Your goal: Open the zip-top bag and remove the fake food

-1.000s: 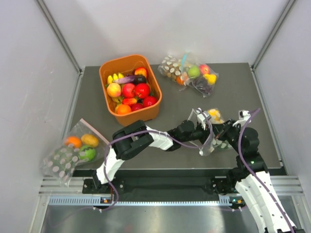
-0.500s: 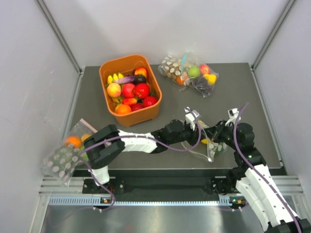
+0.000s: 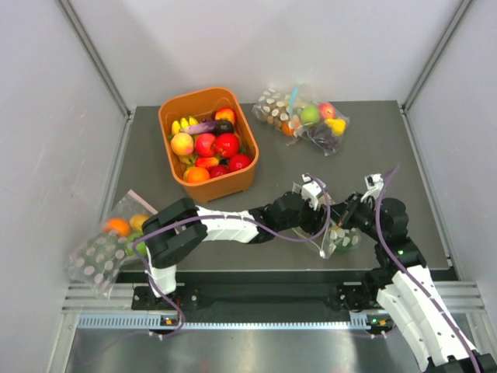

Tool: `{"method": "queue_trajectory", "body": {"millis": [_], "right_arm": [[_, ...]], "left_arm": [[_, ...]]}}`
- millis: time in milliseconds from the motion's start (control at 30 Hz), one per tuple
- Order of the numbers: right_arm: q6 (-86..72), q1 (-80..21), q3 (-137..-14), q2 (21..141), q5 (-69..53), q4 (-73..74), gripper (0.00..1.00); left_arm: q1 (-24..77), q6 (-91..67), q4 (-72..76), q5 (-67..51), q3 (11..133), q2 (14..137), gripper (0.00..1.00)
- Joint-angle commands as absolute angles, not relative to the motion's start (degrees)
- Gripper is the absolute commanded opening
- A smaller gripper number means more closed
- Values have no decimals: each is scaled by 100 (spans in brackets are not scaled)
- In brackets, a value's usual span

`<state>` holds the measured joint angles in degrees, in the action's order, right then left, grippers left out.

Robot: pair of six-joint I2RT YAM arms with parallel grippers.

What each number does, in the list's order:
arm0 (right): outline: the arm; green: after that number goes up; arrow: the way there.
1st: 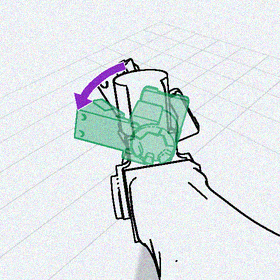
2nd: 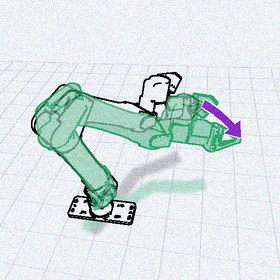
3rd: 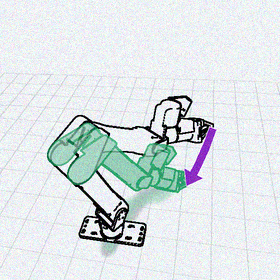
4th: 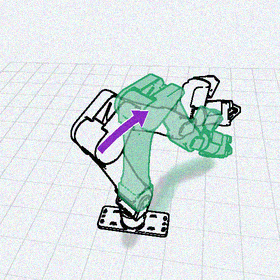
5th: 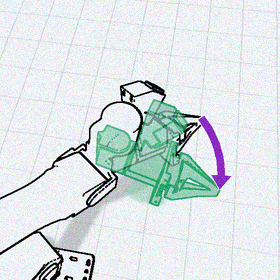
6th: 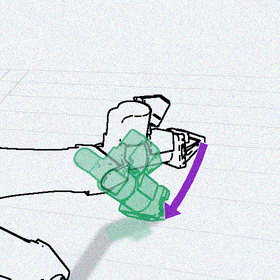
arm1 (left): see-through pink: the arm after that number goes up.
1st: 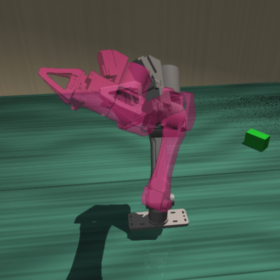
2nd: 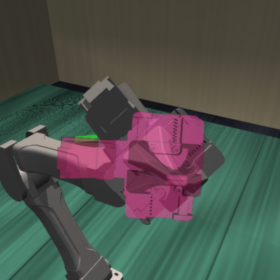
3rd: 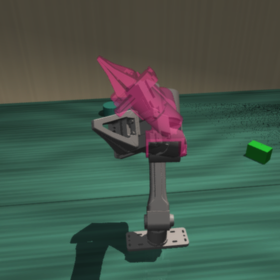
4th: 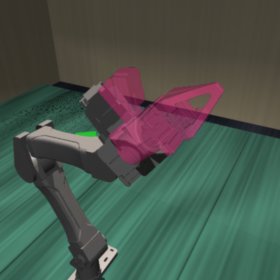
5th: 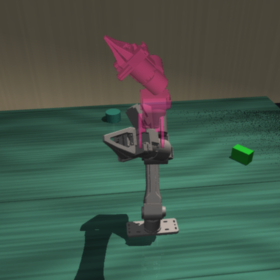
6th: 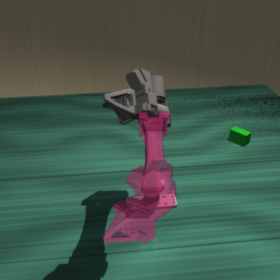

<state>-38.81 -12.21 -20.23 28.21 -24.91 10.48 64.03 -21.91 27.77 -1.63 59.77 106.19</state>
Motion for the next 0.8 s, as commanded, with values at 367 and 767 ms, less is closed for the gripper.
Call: {"method": "queue_trajectory", "body": {"millis": [367, 767], "right_arm": [[-3463, -1248, -2338, 3067, -941, 1486, 86], [-4016, -1134, -1627, 3129, 325, 1240, 86]], "left_arm": [[6451, -2030, 3155, 527, 6223, 10828, 66], [6451, -2030, 3481, 395, 5836, 10644, 68]]}}
